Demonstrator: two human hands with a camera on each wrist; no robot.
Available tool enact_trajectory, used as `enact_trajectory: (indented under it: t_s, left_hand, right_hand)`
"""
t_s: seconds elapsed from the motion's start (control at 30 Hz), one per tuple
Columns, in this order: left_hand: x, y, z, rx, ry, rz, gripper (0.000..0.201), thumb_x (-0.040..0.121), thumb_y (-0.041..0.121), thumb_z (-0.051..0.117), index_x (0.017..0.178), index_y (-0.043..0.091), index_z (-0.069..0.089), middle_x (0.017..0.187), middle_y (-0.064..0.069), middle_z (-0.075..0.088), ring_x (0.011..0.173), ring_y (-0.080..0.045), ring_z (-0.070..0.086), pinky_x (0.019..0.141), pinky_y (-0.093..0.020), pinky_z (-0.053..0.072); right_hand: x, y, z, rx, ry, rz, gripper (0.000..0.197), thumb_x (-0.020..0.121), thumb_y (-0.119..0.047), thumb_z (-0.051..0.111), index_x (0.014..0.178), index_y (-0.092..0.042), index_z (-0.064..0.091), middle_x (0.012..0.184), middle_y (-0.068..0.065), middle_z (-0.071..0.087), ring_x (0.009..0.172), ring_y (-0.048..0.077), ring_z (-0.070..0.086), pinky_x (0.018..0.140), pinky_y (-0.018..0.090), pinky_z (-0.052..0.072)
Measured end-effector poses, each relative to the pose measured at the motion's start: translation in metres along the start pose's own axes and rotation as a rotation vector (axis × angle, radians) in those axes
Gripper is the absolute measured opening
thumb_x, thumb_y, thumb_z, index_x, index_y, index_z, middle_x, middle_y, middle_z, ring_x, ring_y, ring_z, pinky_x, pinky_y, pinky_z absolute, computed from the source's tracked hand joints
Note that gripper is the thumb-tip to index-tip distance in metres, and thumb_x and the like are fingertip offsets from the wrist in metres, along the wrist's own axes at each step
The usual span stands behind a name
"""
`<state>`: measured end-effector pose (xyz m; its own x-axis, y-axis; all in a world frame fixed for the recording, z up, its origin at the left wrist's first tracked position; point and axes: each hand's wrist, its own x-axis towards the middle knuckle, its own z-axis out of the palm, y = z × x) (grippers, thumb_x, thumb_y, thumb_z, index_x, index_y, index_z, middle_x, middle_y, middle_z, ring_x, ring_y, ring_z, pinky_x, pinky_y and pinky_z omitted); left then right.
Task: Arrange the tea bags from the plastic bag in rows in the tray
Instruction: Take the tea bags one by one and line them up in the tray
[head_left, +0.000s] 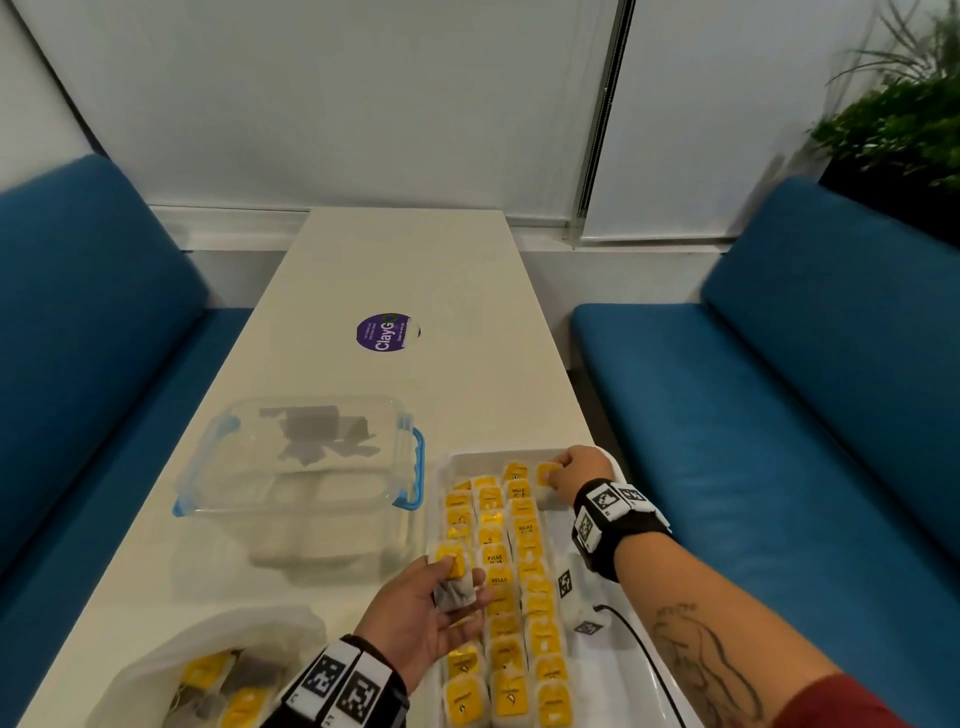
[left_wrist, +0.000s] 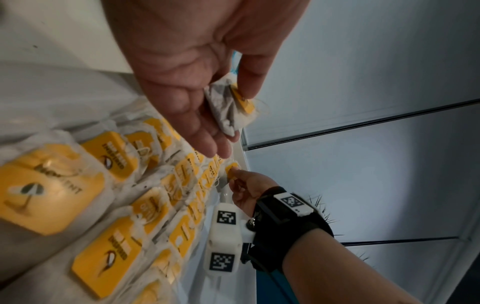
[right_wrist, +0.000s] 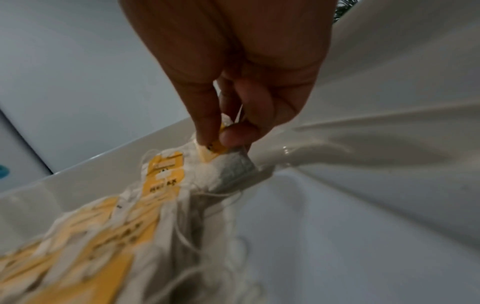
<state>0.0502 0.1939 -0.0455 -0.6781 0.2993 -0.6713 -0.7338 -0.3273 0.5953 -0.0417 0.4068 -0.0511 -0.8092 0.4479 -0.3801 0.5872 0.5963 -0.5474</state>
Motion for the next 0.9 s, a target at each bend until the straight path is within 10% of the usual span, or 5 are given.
enact_trajectory:
  t_s: [0.67, 0.8, 0.9]
  left_hand:
    - [-0.002, -0.001, 0.000, 0.019, 0.024, 0.013, 0.012, 0.096, 0.016, 0.045, 0.093, 0.008, 0.053, 0.079, -0.012, 0.072, 0.080, -0.028, 0.067, 0.066, -0.034, 0.050]
    - [-0.003, -0.001, -0.001, 0.019, 0.022, 0.012, 0.013, 0.097, 0.016, 0.044, 0.094, 0.007, 0.053, 0.083, -0.013, 0.072, 0.081, -0.028, 0.067, 0.060, -0.032, 0.052]
    - [-0.002, -0.002, -0.002, 0.026, 0.022, 0.014, 0.014, 0.097, 0.016, 0.044, 0.093, 0.007, 0.054, 0.082, -0.012, 0.072, 0.080, -0.028, 0.068, 0.060, -0.032, 0.052]
  right_hand:
    - [0.008, -0.002, -0.015, -0.092, -0.200, 0.011, 0.012, 0.091, -0.014, 0.059, 0.079, -0.017, 0.057, 0.067, 0.001, 0.061, 0.053, 0.010, 0.055, 0.050, 0.022, 0.043]
    - [0.014, 0.001, -0.012, -0.216, -0.225, 0.019, 0.030, 0.088, -0.013, 0.061, 0.118, -0.011, 0.061, 0.081, 0.001, 0.062, 0.071, 0.014, 0.059, 0.070, 0.024, 0.051]
    - [0.017, 0.007, -0.005, -0.239, -0.115, 0.025, 0.034, 0.085, -0.012, 0.064, 0.119, -0.011, 0.063, 0.116, 0.006, 0.064, 0.106, 0.021, 0.061, 0.093, 0.031, 0.051]
